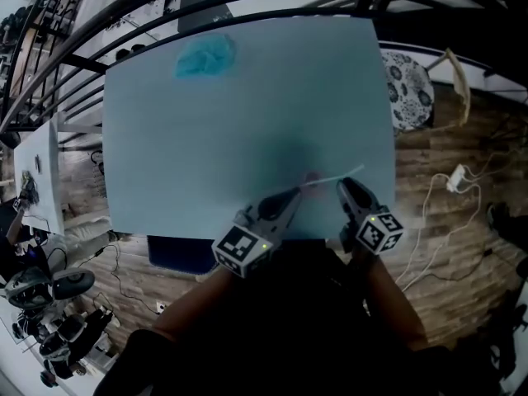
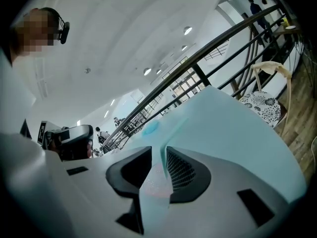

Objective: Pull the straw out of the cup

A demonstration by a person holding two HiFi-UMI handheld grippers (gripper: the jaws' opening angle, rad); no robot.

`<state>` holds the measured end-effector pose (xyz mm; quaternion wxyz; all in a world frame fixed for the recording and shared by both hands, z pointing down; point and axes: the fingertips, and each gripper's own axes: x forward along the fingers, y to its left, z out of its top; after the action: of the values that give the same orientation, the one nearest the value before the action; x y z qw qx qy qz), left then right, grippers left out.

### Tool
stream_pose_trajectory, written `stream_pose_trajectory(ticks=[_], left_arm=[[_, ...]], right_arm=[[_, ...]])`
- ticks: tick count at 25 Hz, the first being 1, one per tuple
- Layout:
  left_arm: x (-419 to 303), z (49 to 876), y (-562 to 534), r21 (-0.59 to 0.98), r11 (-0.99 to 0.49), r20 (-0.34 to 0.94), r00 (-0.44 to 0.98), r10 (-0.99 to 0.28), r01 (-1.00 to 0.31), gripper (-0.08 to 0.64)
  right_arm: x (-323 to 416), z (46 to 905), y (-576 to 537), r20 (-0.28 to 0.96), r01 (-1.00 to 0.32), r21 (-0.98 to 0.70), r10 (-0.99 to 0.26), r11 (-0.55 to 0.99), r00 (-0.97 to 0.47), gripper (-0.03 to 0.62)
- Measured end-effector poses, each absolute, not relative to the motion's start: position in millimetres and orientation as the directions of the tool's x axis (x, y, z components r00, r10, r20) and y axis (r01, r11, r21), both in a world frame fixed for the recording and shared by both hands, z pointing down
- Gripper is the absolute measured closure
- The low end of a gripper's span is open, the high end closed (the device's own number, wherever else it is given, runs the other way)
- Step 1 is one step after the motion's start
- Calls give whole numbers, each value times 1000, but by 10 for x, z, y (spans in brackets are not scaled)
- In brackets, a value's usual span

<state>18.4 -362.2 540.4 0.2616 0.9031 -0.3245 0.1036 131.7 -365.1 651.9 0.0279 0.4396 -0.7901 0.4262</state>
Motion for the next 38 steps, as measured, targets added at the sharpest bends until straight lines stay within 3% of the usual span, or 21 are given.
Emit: stream_pose_trajectory(ticks=[12, 16, 38], left_arm=[[137, 5503, -3746, 412, -636, 375, 758, -534, -652, 549], [116, 5476, -3709, 411, -633, 370, 755, -541, -656, 549], [19, 5055, -3349, 358, -617, 319, 712, -625, -701, 549]], right_arm=[[1291, 6682, -3805, 442, -727, -647, -663, 232, -605, 507], [1290, 6664, -3757, 447, -733, -638, -661, 237, -603, 551], [1334, 5832, -3543, 332, -726, -563, -697, 394, -636, 552]])
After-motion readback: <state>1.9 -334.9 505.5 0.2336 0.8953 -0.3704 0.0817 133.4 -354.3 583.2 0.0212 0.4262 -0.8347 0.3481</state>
